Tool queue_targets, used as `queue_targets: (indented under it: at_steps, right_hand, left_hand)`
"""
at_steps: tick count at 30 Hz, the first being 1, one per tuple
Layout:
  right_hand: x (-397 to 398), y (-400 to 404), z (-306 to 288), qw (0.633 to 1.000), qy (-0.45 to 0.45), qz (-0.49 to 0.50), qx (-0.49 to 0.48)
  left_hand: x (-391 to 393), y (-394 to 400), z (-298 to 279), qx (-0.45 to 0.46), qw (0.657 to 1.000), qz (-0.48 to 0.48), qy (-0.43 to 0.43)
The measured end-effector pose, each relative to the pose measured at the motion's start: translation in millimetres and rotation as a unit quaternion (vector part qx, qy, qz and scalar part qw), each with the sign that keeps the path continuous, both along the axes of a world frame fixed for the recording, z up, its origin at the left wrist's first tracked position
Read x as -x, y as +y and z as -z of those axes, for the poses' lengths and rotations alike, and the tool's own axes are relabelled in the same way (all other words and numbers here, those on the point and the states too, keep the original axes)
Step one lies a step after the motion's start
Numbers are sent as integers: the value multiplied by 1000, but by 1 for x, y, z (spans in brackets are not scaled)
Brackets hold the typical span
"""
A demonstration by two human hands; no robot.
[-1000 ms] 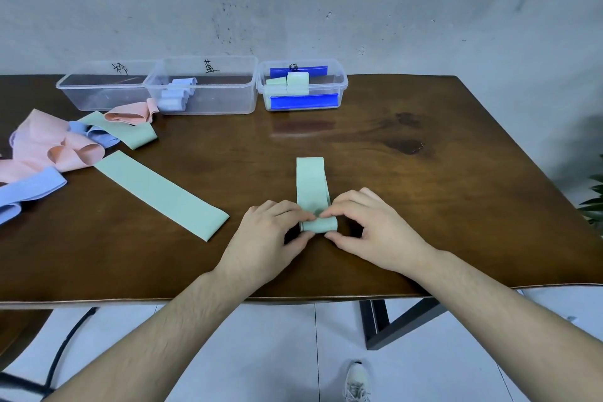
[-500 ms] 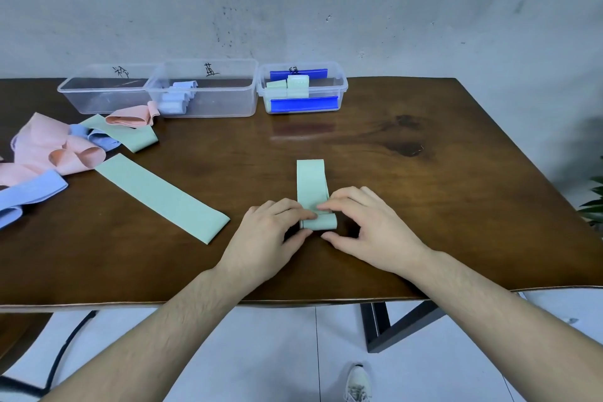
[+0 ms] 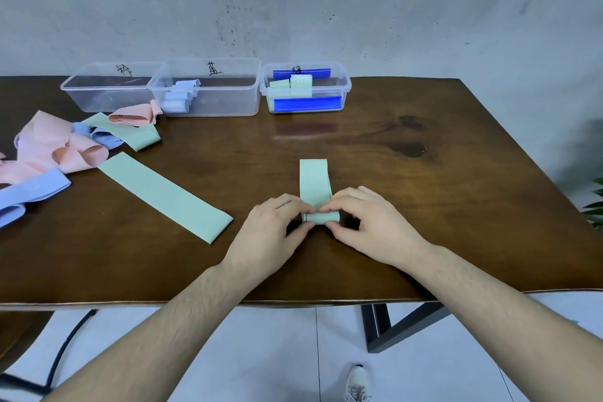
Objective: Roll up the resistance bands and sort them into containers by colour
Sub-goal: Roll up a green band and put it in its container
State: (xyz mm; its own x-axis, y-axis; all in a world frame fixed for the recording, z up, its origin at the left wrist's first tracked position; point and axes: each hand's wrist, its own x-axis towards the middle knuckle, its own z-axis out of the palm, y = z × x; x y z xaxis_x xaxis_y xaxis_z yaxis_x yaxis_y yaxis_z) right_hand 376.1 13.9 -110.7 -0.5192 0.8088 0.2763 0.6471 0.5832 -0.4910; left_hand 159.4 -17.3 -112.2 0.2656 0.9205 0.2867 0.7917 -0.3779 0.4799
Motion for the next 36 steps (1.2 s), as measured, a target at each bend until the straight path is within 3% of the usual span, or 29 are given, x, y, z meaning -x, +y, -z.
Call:
queue_targets:
  at_steps: [7,21,36]
  right_hand:
    - [-1,1,1,998,-35,17,-56]
    - [0,8,2,999,-20,17,-28]
    - [-4,-30,2,997,-30,-2,-67]
  left_hand:
    - [1,5,-3,9,1000,1,0]
    - [0,10,-4,-2,1000,7,5]
    - [2,-21,3,-90,995,40,28]
